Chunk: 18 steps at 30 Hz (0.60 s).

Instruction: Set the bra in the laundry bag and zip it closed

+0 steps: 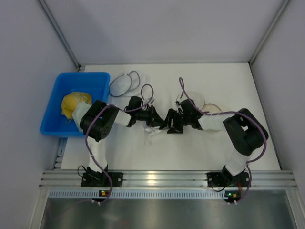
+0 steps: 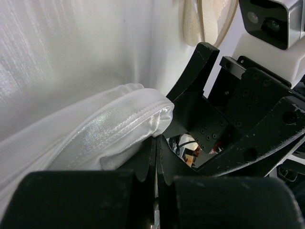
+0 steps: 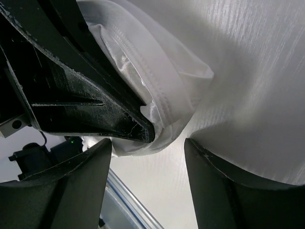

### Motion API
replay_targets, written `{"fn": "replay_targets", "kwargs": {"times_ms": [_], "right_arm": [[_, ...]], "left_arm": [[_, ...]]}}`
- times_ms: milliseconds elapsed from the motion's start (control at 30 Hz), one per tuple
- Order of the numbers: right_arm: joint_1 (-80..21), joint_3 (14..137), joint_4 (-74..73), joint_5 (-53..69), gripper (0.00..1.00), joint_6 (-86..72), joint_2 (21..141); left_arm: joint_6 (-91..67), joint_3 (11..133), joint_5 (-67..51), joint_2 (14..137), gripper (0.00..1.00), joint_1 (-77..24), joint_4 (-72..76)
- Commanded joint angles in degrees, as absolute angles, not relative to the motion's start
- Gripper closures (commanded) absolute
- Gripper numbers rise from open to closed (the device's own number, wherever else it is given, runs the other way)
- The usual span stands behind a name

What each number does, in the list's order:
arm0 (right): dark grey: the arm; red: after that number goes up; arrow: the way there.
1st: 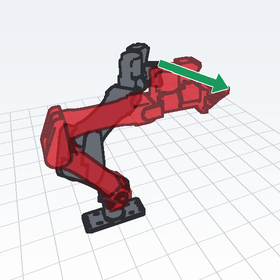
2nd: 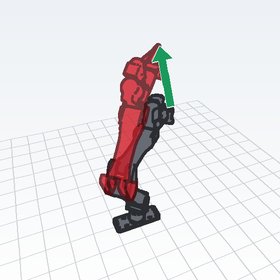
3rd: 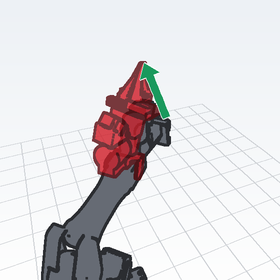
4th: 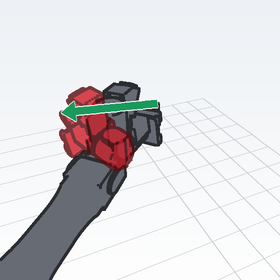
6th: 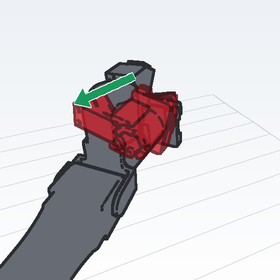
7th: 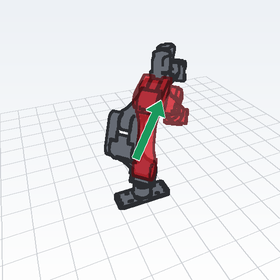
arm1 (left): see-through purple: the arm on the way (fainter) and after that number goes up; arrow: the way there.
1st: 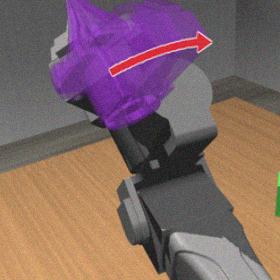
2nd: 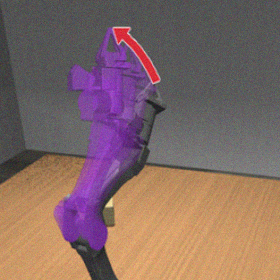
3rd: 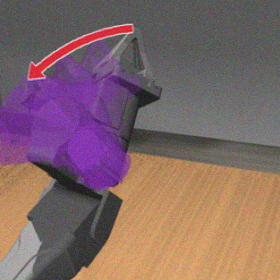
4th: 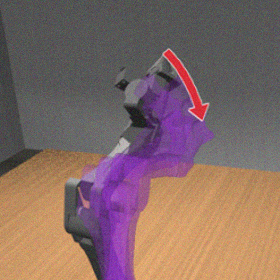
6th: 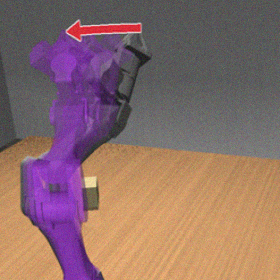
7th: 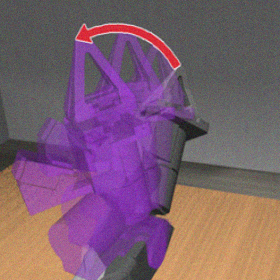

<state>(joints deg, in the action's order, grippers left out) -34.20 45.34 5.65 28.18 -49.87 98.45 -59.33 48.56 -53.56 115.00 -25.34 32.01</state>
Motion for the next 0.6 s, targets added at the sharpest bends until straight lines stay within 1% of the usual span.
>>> {"fn": "replay_targets", "kwargs": {"times_ms": [0,233,300,400,433,500,533,567], "right_arm": [[-34.8,46.58,10.8,26.72,0.37,-51.94,99.75],[-34.19,47.02,15.38,26.72,0.39,-54.66,102.65],[-34.19,47.11,16.17,26.72,0.42,-55.55,103.79],[-34.19,46.85,17.05,26.54,0.56,-56.25,104.59],[-34.19,46.76,17.4,26.28,0.64,-56.16,104.59],[-34.01,46.41,18.19,26.19,0.72,-56.08,104.76],[-33.75,46.32,18.37,26.45,0.79,-55.81,104.77],[-33.75,46.32,18.63,26.63,0.83,-54.42,104.59]], "left_arm": [[-59.76,47.29,-52.38,116.89,1.0,-24.61,35.59],[-62.57,46.14,-52.29,117.42,1.0,-24.61,38.32],[-63.37,45.88,-52.03,117.51,1.0,-24.52,39.28],[-64.6,45.44,-51.94,117.51,1.0,-24.61,40.34],[-64.86,45.35,-51.86,117.42,1.0,-24.61,40.6],[-65.13,45.35,-51.86,117.33,1.0,-24.61,40.61],[-64.87,45.26,-52.03,117.07,1.0,-24.61,40.61],[-64.78,45.26,-52.29,116.81,0.97,-24.61,40.61]]}}
